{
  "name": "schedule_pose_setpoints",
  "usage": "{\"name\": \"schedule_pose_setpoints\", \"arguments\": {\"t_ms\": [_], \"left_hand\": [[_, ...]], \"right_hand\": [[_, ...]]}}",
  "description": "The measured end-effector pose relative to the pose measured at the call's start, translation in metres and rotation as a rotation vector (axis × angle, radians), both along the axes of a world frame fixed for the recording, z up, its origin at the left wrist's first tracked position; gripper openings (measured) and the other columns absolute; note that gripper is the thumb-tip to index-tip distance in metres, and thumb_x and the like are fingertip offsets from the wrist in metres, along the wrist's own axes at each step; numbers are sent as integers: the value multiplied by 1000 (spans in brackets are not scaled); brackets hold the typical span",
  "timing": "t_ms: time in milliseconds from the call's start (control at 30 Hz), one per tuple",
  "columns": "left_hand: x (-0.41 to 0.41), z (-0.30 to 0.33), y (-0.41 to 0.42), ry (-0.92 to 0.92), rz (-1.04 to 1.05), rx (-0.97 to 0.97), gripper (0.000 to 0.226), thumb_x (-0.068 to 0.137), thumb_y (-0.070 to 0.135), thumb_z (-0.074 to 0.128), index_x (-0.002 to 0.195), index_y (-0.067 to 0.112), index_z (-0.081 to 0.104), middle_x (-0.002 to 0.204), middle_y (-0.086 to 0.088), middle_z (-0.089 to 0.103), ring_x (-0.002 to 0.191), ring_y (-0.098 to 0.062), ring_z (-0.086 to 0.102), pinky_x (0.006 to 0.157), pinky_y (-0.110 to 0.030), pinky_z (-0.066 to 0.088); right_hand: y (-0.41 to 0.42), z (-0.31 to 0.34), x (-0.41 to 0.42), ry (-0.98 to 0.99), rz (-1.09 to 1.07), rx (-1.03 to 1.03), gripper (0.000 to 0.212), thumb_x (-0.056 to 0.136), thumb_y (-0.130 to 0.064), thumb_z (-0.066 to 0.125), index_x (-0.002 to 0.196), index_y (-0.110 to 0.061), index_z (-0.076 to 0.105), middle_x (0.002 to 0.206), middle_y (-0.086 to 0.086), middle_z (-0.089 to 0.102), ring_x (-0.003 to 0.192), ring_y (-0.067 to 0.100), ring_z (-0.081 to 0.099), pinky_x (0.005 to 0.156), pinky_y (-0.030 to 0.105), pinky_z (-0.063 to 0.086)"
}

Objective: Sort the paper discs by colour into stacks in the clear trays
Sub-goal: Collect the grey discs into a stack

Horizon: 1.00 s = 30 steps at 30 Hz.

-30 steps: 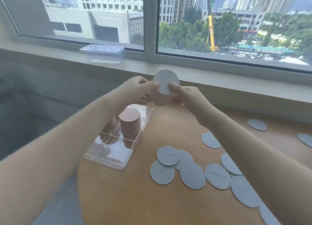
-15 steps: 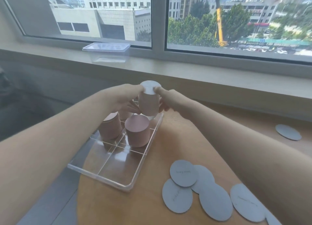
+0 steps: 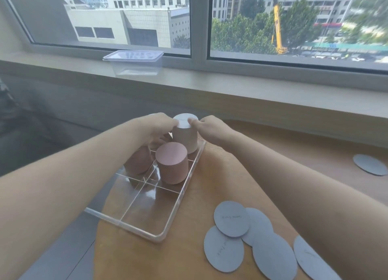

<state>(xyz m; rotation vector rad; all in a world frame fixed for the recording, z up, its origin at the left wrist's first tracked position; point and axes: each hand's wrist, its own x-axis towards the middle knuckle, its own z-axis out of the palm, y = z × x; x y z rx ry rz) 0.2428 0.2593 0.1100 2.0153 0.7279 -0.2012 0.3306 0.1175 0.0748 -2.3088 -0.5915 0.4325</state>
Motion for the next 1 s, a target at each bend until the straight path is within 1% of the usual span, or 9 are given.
{"name": "schedule_pose_setpoints", "arguments": {"t_ms": [200,333,400,467,567,700,767,900,1000], "left_hand": [[-12,16,-2,-66,-22,2,32,106,29,46,125,4,49,125,-17,57,107,-31,68,78,-27,60],[-29,38,0,-65,-51,57,46,105,35,48,128,-5,51,119,-20,62,102,-27,70,79,-26,59],[-39,54,0,-96,-49,90,47,105,37,47,127,-5,54,116,-21,65,99,-25,71,82,-27,59],[-50,67,-5,-150,-40,142,45,105,36,46,124,-3,58,111,-19,69,97,-23,72,85,-28,58],[-67,74,-30,-260,-75,252,36,104,33,47,118,6,64,107,-11,71,95,-20,71,87,-31,57],[-108,48,-94,-433,-264,476,18,101,34,52,113,28,65,101,21,63,94,-4,60,80,-25,46],[-128,21,-126,-494,-383,508,19,100,34,55,116,30,63,107,23,60,99,2,57,86,-25,46],[-148,-43,-163,-504,-605,574,47,95,43,60,139,29,49,142,14,41,134,-5,33,114,-33,31],[-155,-77,-169,-395,-659,672,84,82,76,45,153,36,27,162,12,15,150,-10,9,120,-29,13]], "right_hand": [[-22,2,-6,-40,7,61,52,98,-59,39,76,-15,52,71,-3,49,67,18,46,60,34,33],[-54,10,-15,-72,-27,113,61,98,-59,39,93,-1,59,77,0,52,70,20,47,64,34,35],[-79,15,-20,-87,-36,130,58,99,-58,40,97,-4,62,78,-3,54,72,18,50,65,34,37],[-110,19,-29,-95,-37,134,51,99,-58,40,107,-14,65,94,-6,64,88,16,58,74,34,43],[-159,22,-47,-95,-41,133,46,99,-57,40,119,-23,65,115,-8,65,109,14,58,86,33,43],[-218,17,-83,-144,-3,83,38,100,-52,43,122,-29,63,120,-14,63,113,9,57,97,33,44],[-242,11,-103,-163,21,51,38,98,-52,47,126,-31,62,124,-17,59,116,6,53,99,31,41],[-275,-13,-136,-275,120,-81,43,93,-54,53,131,-35,57,135,-19,48,127,5,41,110,33,32],[-288,-29,-159,-345,209,-154,52,90,-60,54,137,-38,50,139,-20,42,130,3,33,108,28,27]]}}
